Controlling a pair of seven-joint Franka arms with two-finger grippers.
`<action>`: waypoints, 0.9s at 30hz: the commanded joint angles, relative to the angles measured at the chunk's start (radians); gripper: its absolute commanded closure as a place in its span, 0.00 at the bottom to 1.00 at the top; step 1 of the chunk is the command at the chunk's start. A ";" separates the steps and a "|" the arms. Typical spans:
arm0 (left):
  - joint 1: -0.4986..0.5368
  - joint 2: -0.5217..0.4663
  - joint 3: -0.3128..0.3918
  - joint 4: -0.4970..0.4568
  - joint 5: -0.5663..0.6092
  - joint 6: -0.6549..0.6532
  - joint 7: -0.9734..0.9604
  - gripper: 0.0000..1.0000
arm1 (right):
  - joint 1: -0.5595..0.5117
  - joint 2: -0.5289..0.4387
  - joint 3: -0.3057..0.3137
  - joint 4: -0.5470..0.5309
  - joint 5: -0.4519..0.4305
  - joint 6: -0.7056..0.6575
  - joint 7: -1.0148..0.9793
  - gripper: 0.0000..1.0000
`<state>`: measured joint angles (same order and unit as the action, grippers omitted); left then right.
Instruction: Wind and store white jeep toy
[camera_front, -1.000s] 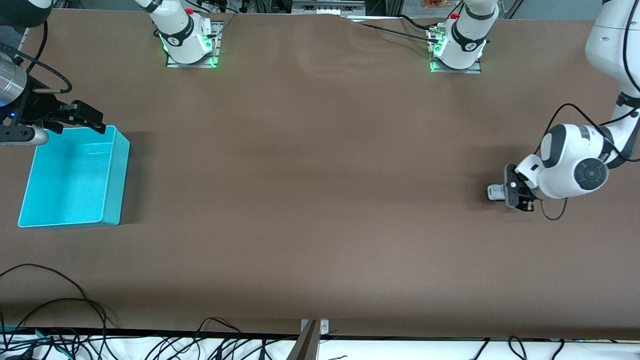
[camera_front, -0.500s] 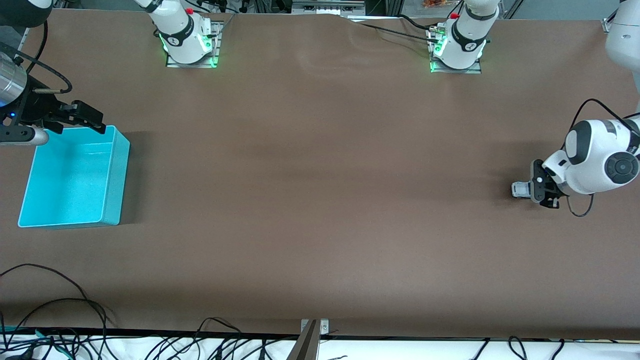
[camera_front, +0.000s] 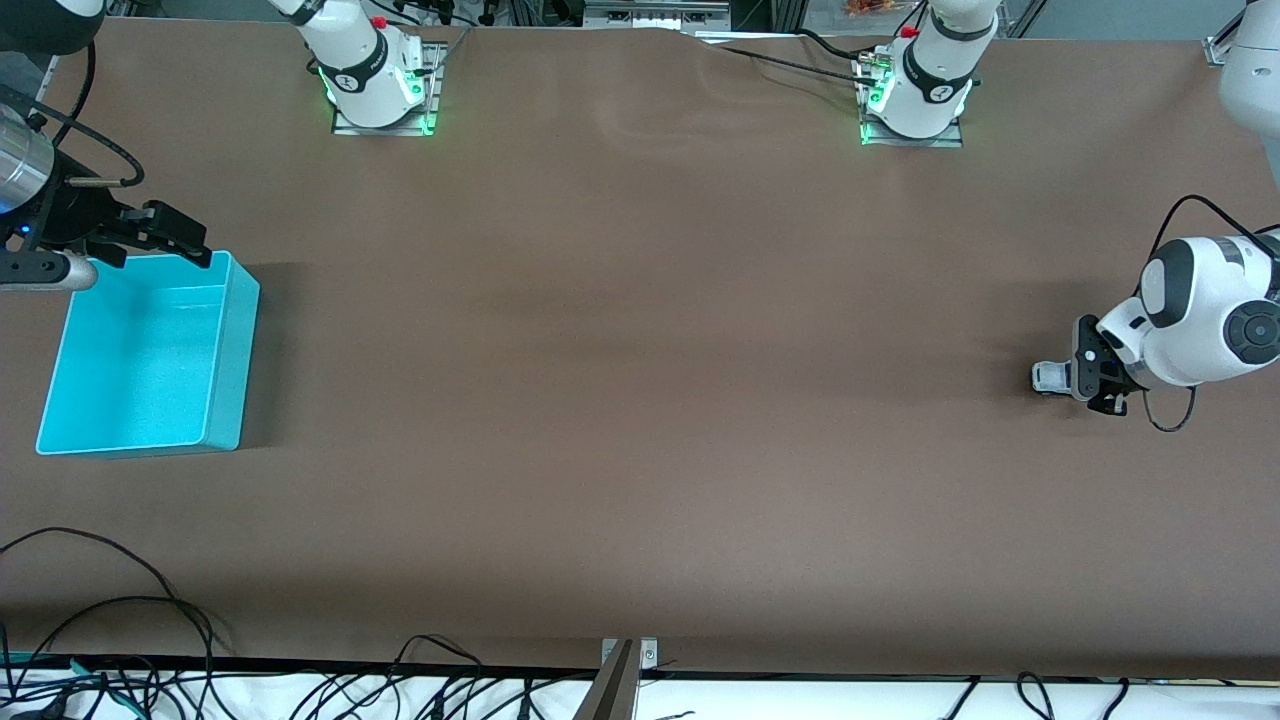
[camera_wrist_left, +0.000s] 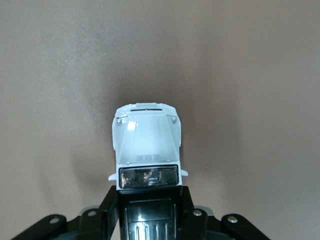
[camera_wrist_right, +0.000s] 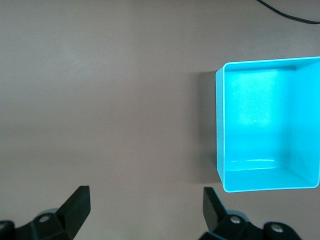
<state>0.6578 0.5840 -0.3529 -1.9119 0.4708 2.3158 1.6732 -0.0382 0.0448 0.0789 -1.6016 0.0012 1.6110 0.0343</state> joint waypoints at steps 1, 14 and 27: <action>0.028 0.042 0.003 0.027 0.034 -0.015 0.017 0.97 | 0.000 0.009 0.002 0.029 0.013 -0.025 -0.001 0.00; 0.052 0.051 0.008 0.045 0.055 -0.015 0.036 0.97 | -0.002 0.009 0.002 0.029 0.013 -0.025 -0.001 0.00; 0.056 0.050 0.009 0.059 0.052 -0.015 0.051 0.00 | -0.002 0.009 0.002 0.029 0.013 -0.025 -0.001 0.00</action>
<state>0.7028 0.6032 -0.3512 -1.8807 0.4926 2.3159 1.7036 -0.0380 0.0448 0.0790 -1.6016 0.0012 1.6110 0.0343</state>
